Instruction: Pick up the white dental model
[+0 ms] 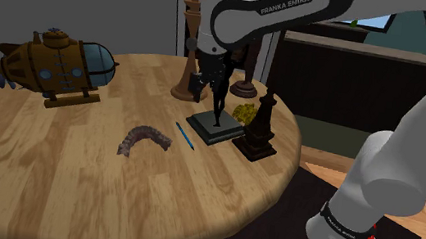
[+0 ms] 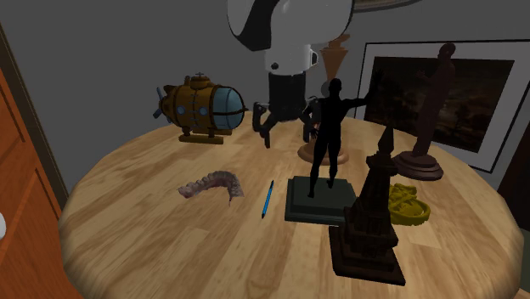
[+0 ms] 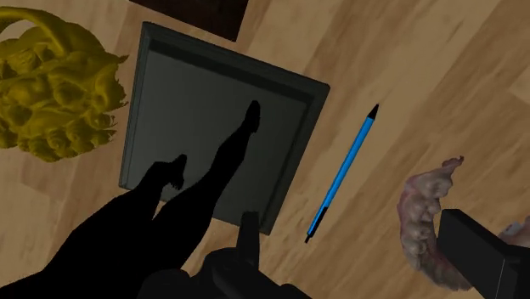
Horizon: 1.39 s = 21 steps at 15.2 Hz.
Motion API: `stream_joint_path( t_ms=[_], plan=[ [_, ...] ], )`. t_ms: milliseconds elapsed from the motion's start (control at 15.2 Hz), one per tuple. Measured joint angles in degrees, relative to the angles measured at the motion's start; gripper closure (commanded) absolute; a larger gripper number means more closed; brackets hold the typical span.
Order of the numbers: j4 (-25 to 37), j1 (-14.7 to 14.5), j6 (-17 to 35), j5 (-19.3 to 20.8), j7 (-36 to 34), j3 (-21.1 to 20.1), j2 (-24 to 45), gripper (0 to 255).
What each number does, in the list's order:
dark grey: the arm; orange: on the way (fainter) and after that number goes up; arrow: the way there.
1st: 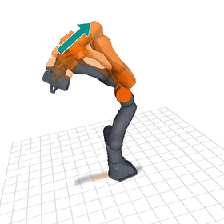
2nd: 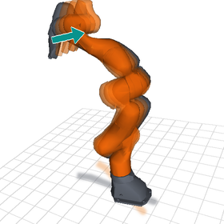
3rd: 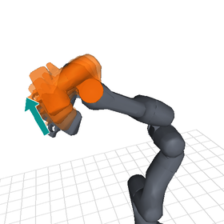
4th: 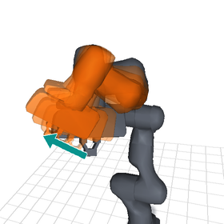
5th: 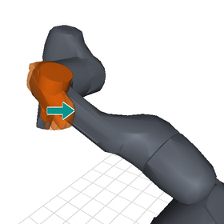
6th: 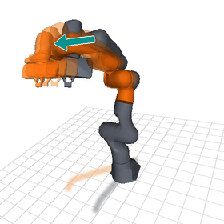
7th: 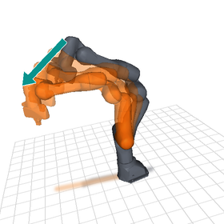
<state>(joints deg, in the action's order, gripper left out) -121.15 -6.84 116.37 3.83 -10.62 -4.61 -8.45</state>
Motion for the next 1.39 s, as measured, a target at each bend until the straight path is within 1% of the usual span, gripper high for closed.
stream_joint_path(
  t_ms=[264,462,594,990,1122,1386],
  plan=[
    [5.18,-0.95,1.73,0.47,-0.06,-1.11,8.09,0],
    [10.37,-2.2,2.14,1.13,-0.99,-2.26,14.62,0],
    [12.62,-2.92,2.92,1.53,-1.29,-2.81,18.28,0],
    [23.89,-5.34,2.55,3.13,-1.73,-3.95,30.98,0],
    [24.58,-5.6,3.18,3.36,-1.79,-3.99,32.5,0],
    [23.58,-5.72,5.59,3.71,-2.05,-3.87,34.0,0]
  ],
)
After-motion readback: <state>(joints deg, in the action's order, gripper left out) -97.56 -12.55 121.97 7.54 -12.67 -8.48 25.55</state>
